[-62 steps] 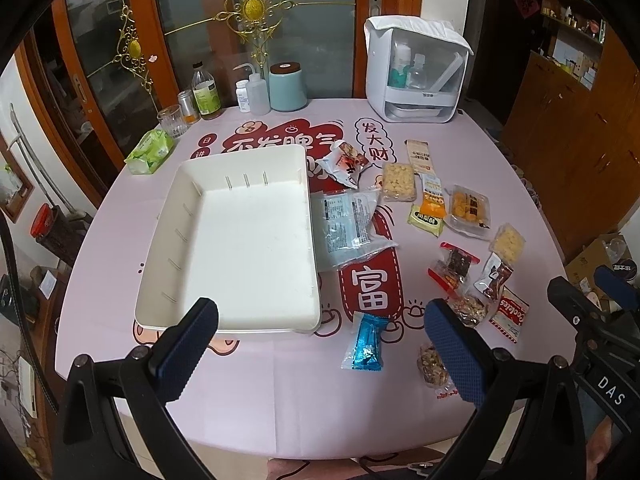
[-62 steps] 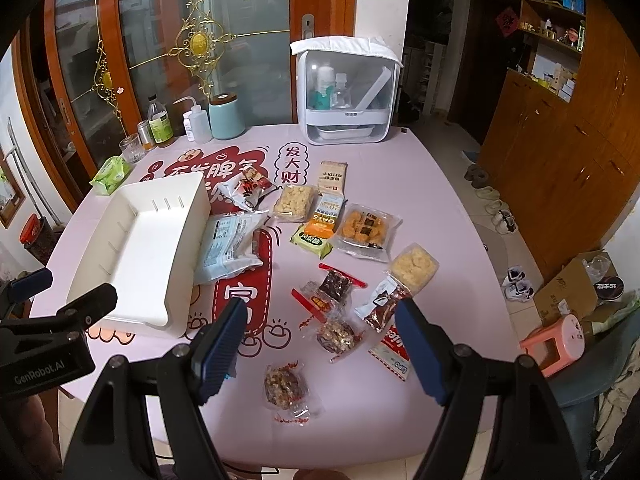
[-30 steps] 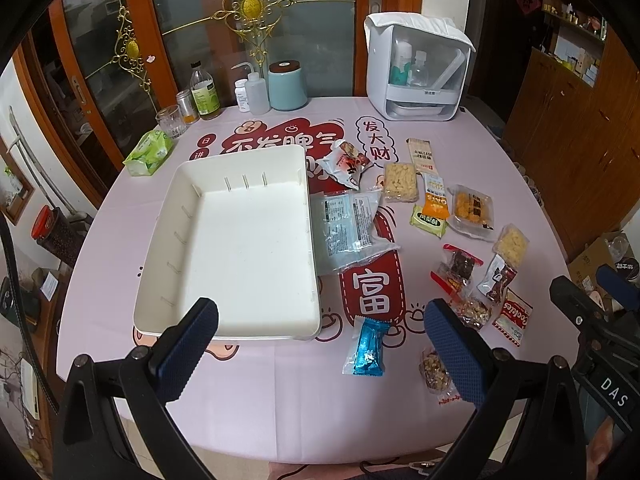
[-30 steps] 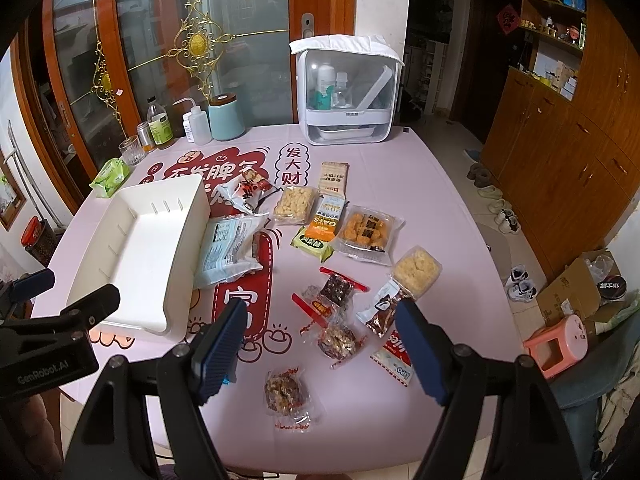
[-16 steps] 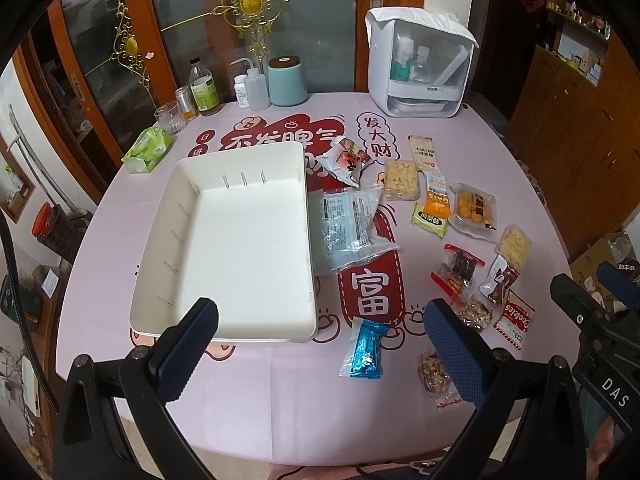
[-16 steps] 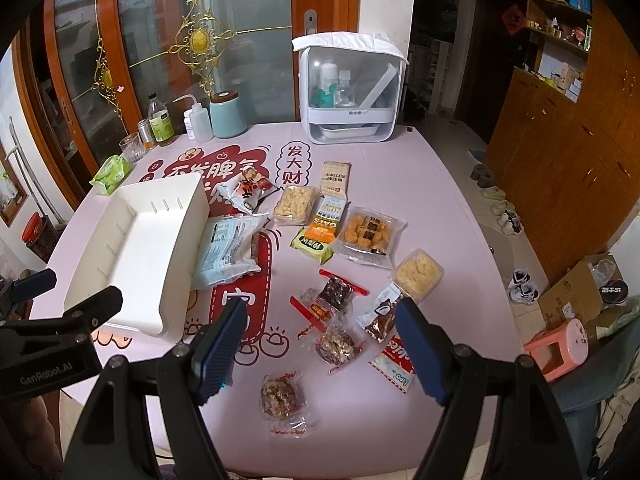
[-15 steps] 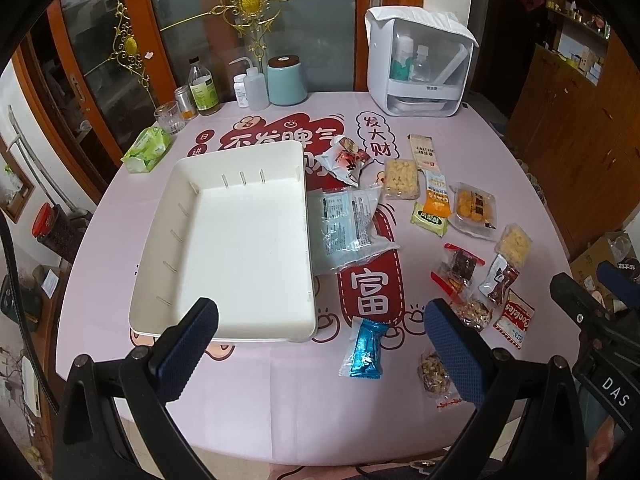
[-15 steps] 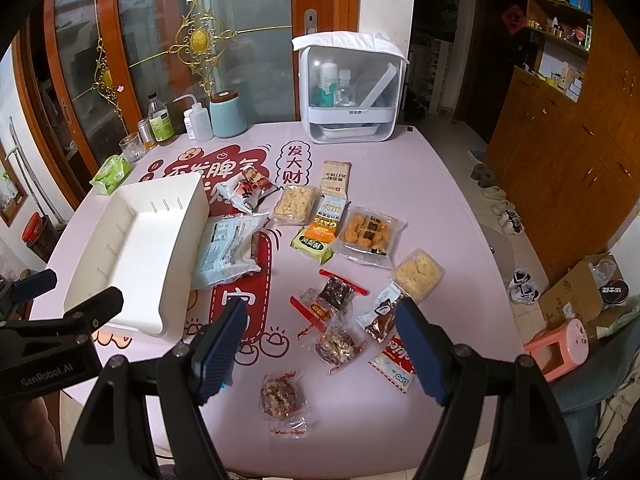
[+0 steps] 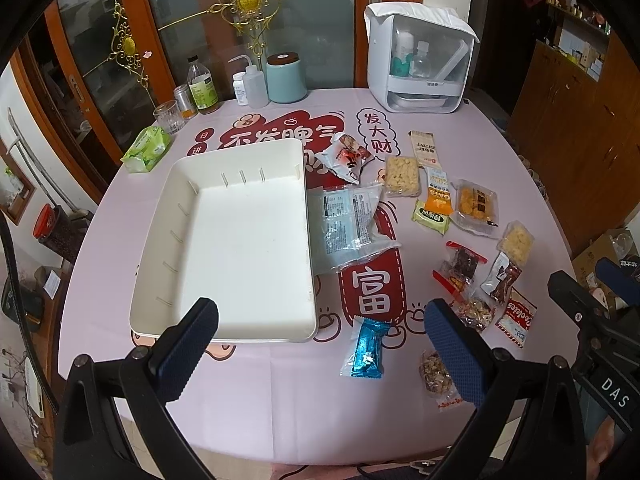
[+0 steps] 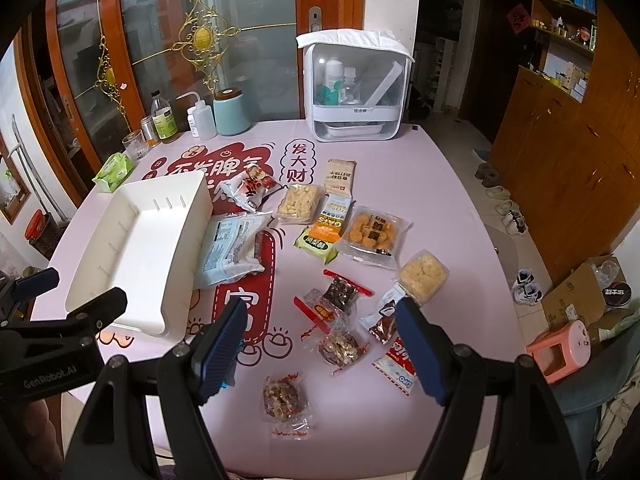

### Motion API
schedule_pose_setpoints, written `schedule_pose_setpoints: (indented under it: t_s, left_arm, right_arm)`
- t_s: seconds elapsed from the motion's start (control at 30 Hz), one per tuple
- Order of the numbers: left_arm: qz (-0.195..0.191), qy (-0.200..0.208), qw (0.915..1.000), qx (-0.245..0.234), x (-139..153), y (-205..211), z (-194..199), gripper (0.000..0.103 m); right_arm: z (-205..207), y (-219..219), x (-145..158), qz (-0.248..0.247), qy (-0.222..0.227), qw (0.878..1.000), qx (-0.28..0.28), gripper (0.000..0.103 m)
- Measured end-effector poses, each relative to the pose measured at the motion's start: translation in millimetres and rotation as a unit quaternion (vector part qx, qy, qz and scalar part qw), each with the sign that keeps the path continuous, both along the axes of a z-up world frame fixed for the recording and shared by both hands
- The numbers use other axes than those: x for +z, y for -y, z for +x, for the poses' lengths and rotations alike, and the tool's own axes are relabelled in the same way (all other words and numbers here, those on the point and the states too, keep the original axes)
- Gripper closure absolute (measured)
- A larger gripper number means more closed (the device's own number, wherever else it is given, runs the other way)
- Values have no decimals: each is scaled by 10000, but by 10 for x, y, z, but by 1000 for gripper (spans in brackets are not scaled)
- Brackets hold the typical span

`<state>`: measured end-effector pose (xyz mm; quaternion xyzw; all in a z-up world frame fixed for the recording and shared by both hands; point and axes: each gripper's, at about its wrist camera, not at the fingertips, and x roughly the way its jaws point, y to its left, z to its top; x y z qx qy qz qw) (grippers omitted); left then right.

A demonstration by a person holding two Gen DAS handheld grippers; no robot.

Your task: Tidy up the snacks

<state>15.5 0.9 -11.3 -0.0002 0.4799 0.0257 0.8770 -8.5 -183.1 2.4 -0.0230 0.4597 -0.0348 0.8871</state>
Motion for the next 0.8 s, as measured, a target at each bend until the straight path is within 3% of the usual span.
schedule_pose_setpoints:
  t_s: [0.8]
  left_arm:
    - [48,-132,9998,-165,-105,239,43,1]
  right_arm:
    - [-14,203,-144,9,-222,9997,-38,26]
